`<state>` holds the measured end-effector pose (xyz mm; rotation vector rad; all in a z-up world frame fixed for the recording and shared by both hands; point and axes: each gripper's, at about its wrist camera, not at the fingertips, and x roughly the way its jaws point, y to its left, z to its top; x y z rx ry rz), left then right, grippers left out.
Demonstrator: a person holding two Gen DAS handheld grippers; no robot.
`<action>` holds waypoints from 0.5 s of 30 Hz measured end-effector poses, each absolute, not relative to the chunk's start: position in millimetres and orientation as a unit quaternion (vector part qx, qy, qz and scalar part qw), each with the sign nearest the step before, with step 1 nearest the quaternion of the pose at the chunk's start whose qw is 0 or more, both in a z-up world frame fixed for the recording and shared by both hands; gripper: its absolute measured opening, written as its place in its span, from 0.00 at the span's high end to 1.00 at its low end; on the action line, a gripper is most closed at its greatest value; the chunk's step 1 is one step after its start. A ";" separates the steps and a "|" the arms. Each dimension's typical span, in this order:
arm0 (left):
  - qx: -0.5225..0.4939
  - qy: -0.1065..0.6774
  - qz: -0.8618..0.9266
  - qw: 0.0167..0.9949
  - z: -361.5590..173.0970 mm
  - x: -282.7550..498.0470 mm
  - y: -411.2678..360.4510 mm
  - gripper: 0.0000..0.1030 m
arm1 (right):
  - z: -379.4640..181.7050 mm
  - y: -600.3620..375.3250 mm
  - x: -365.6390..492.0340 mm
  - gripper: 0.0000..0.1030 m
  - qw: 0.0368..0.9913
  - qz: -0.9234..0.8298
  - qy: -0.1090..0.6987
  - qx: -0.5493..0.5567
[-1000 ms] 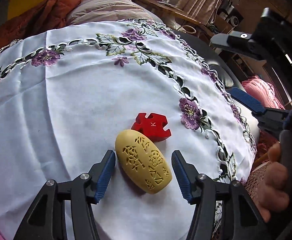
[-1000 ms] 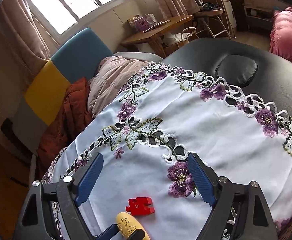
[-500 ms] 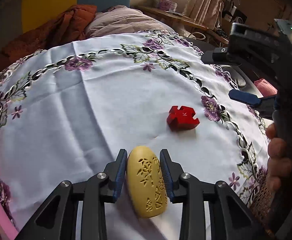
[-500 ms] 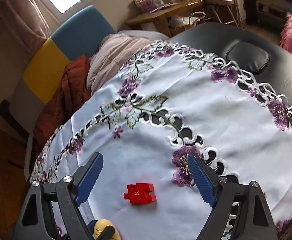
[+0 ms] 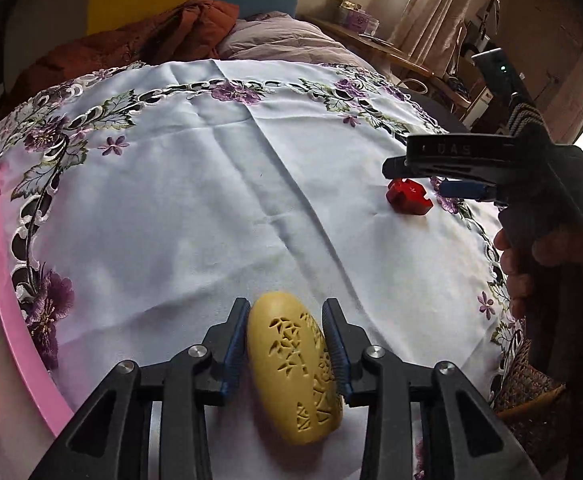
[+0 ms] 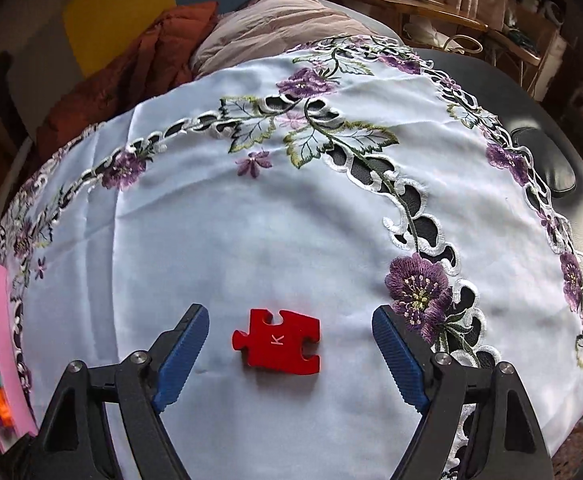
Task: Organize rigid objects
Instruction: 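Grasp the red 'K' puzzle piece with the right tool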
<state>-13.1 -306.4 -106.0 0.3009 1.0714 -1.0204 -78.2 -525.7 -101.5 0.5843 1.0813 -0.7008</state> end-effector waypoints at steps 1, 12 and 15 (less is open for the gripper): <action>0.140 0.484 -0.465 0.727 -106.2 -14.3 -306.8 0.62 | -103.6 -523.8 -76.1 0.55 0.758 -0.318 0.507 0.258; 0.145 0.477 -0.466 0.731 -106.2 -21.8 -298.6 0.58 | -110.7 -512.1 -64.8 0.52 0.759 -0.304 0.532 0.221; 0.159 0.473 -0.462 0.733 -105.6 -25.8 -299.6 0.58 | -111.2 -512.9 -65.0 0.52 0.758 -0.305 0.531 0.224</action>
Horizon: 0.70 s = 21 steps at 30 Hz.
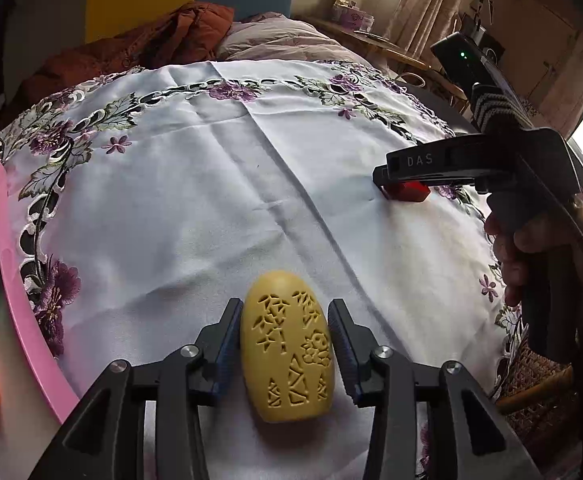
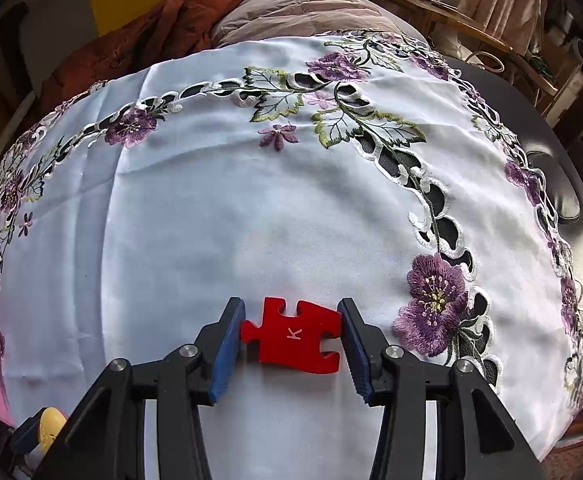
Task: Organize rigid objects
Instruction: 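Grasp the red 'K' puzzle piece with the right tool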
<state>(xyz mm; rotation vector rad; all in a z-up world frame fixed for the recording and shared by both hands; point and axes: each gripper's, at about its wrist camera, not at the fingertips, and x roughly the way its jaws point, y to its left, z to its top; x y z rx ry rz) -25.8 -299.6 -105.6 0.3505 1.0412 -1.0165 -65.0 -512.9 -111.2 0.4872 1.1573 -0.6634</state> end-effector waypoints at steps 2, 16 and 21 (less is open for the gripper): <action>0.170 0.468 -0.463 0.733 -106.3 -28.1 -300.3 0.57 | -111.4 -512.5 -64.8 0.52 0.758 -0.305 0.532 0.222; 0.209 0.427 -0.456 0.753 -109.1 -43.3 -299.0 0.57 | -110.6 -508.0 -61.3 0.55 0.766 -0.298 0.533 0.204; 0.206 0.418 -0.453 0.760 -109.6 -45.0 -297.2 0.57 | -110.4 -506.0 -61.2 0.55 0.767 -0.297 0.533 0.197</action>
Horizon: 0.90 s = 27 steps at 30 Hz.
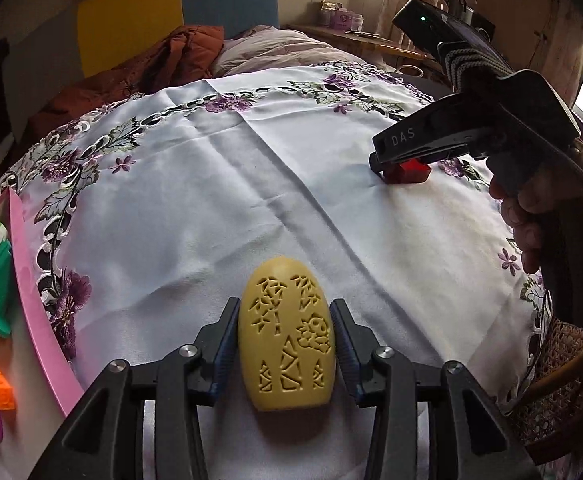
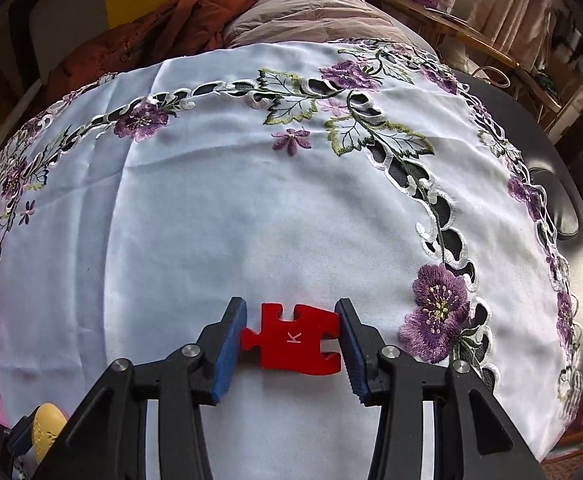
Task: Organize rigid objects
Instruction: 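Grasp the red 'K' puzzle piece with the right tool, then carry the yellow egg to the tray with the left tool while the right tool holds the puzzle piece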
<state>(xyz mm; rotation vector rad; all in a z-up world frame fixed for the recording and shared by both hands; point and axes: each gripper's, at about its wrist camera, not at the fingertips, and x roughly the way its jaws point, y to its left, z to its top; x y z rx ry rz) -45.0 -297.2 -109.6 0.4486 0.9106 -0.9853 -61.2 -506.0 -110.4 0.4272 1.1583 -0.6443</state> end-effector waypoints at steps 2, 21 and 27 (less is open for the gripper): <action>0.204 0.415 -0.453 0.762 -109.9 -45.3 -296.2 0.57 | -111.6 -506.3 -61.4 0.55 0.768 -0.293 0.534 0.198; 0.189 0.412 -0.449 0.769 -109.1 -45.6 -291.4 0.57 | -111.1 -501.1 -59.4 0.55 0.774 -0.291 0.535 0.173; 0.169 0.423 -0.444 0.772 -103.1 -42.4 -284.1 0.57 | -112.2 -500.8 -58.4 0.55 0.777 -0.290 0.533 0.168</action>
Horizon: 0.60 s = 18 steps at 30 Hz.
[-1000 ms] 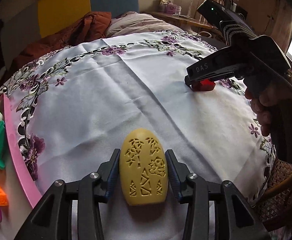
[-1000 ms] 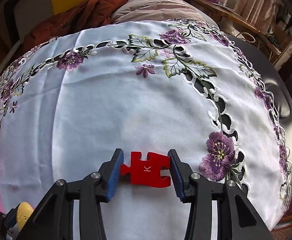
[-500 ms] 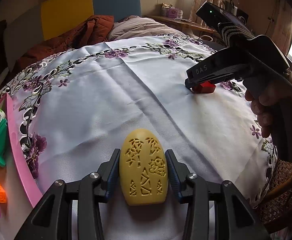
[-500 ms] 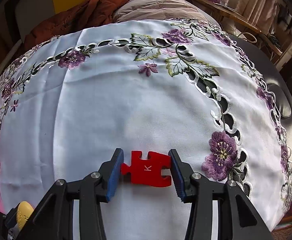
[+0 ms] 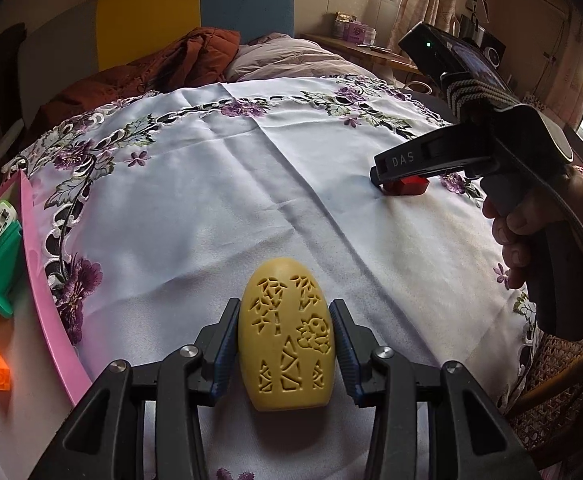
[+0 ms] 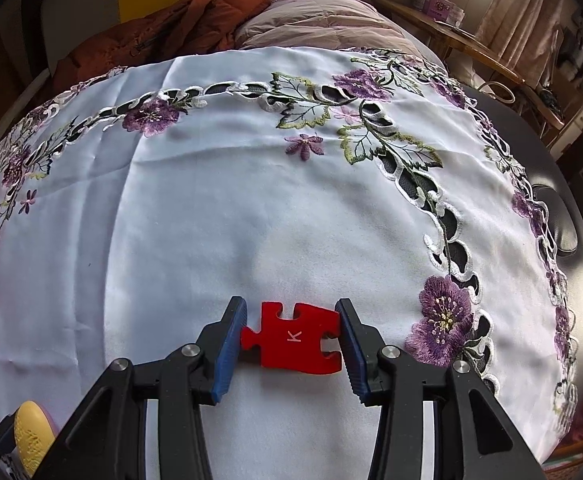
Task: Organize rigid objects
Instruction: 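Carry the yellow egg to the tray with the left tool while the right tool holds the puzzle piece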
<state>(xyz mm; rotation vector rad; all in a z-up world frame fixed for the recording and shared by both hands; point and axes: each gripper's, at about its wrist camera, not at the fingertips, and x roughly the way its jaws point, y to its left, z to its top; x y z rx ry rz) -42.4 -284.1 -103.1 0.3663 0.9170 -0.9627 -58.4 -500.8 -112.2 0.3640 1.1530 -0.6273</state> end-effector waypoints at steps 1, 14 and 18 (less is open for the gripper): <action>0.165 0.423 -0.443 0.773 -100.9 -42.1 -282.3 0.57 | -112.1 -501.0 -58.5 0.55 0.777 -0.290 0.533 0.168; 0.118 0.397 -0.420 0.807 -49.5 -33.6 -245.8 0.57 | -111.9 -496.3 -57.0 0.55 0.781 -0.292 0.533 0.143; 0.107 0.393 -0.401 0.820 -40.5 -26.7 -229.1 0.57 | -112.0 -493.7 -55.9 0.55 0.783 -0.293 0.534 0.130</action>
